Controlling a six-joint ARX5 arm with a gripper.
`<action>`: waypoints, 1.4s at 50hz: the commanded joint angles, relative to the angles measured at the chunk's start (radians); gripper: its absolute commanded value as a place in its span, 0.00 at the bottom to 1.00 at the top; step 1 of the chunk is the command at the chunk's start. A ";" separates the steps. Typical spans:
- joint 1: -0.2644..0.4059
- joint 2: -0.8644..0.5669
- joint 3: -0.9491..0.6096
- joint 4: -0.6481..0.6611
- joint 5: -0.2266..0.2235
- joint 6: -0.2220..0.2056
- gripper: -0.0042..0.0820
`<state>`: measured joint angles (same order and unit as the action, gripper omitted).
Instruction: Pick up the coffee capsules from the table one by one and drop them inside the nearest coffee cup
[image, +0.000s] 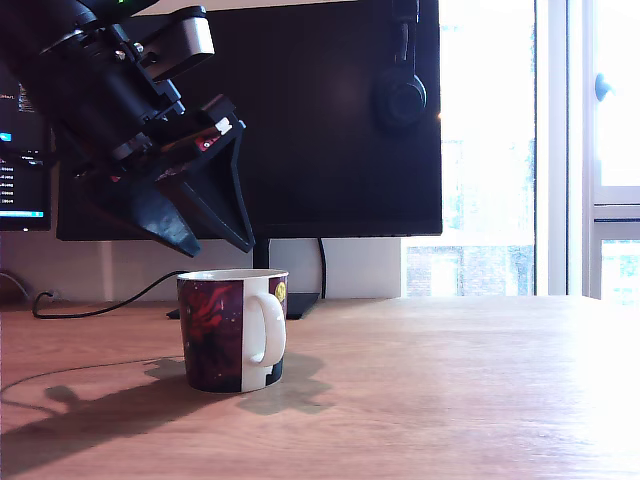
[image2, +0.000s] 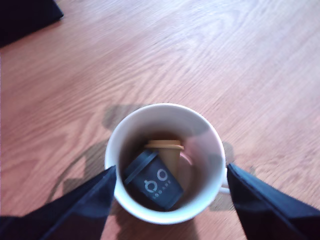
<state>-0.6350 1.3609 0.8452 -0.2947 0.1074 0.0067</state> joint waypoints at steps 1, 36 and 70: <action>-0.002 -0.029 0.008 0.016 0.005 0.015 0.17; 0.258 -0.054 -0.160 0.351 0.223 0.040 0.05; 0.618 -0.288 -0.580 0.662 0.294 -0.088 0.05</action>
<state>-0.0238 1.1130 0.2966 0.3531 0.3931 -0.0635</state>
